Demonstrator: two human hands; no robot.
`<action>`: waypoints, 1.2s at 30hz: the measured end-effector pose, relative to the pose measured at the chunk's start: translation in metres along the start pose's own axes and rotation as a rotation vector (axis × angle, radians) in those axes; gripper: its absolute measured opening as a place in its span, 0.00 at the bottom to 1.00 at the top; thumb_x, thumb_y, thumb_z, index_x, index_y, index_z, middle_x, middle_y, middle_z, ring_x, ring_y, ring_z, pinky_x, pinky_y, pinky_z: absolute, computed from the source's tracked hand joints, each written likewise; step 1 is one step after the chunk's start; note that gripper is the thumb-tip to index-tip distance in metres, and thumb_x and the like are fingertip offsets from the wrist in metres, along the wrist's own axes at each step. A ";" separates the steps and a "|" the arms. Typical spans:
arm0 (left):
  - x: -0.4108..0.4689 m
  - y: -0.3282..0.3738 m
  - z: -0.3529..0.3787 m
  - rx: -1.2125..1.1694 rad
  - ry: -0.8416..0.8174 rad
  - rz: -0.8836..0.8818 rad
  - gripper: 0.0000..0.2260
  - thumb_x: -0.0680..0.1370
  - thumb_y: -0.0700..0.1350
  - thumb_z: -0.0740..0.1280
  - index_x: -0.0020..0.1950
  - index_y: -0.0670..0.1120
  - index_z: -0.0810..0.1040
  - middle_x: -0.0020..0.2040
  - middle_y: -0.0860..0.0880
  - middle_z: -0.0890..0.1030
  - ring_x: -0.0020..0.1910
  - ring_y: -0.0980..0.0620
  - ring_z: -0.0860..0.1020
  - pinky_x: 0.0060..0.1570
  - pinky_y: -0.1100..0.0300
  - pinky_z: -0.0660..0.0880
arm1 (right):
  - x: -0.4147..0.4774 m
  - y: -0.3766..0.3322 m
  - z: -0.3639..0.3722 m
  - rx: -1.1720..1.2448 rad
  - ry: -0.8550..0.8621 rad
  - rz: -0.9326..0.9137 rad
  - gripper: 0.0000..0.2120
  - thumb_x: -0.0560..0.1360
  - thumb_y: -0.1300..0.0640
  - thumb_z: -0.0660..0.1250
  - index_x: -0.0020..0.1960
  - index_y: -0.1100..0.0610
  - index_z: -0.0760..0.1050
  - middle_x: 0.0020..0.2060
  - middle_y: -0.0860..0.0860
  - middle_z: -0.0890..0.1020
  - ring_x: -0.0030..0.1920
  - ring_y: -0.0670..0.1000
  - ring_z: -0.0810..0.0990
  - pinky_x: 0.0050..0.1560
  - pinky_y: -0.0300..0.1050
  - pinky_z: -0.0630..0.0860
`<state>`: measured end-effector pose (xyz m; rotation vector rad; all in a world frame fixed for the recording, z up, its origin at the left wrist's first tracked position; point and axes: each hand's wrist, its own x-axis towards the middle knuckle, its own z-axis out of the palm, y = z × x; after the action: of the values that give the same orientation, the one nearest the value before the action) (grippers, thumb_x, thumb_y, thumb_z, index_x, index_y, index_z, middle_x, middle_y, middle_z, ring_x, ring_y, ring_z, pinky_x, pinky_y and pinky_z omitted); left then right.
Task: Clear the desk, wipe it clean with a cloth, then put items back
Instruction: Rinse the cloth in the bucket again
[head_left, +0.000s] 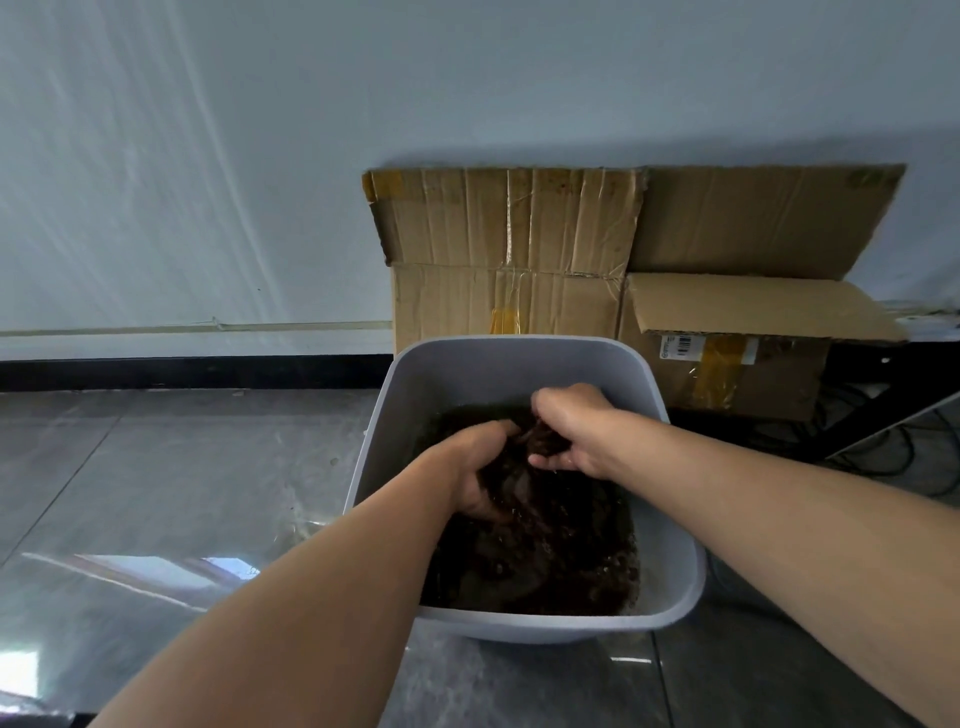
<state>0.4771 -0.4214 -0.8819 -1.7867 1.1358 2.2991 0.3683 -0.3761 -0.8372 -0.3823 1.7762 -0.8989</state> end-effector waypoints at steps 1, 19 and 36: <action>0.002 0.000 0.002 0.029 0.022 0.020 0.18 0.82 0.56 0.61 0.54 0.43 0.81 0.41 0.43 0.85 0.36 0.46 0.83 0.41 0.52 0.80 | 0.006 0.004 0.000 -0.050 0.007 0.000 0.13 0.79 0.63 0.64 0.63 0.58 0.71 0.55 0.58 0.74 0.49 0.58 0.77 0.25 0.44 0.79; 0.015 -0.007 0.008 0.052 0.196 0.101 0.19 0.84 0.54 0.56 0.40 0.45 0.73 0.26 0.48 0.75 0.26 0.51 0.72 0.21 0.68 0.66 | 0.016 0.027 0.026 -0.402 0.163 -0.101 0.12 0.83 0.55 0.57 0.48 0.62 0.73 0.39 0.56 0.77 0.34 0.53 0.74 0.31 0.39 0.69; 0.021 -0.012 0.006 0.739 0.502 0.432 0.15 0.82 0.49 0.62 0.64 0.43 0.76 0.60 0.42 0.79 0.58 0.43 0.77 0.55 0.54 0.74 | 0.016 0.031 0.023 -1.255 -0.024 -0.168 0.20 0.80 0.61 0.59 0.71 0.62 0.69 0.68 0.62 0.70 0.68 0.61 0.71 0.69 0.54 0.70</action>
<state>0.4696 -0.4177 -0.9053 -1.9284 2.2445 1.2240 0.3882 -0.3744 -0.8738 -1.3248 2.1159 0.2447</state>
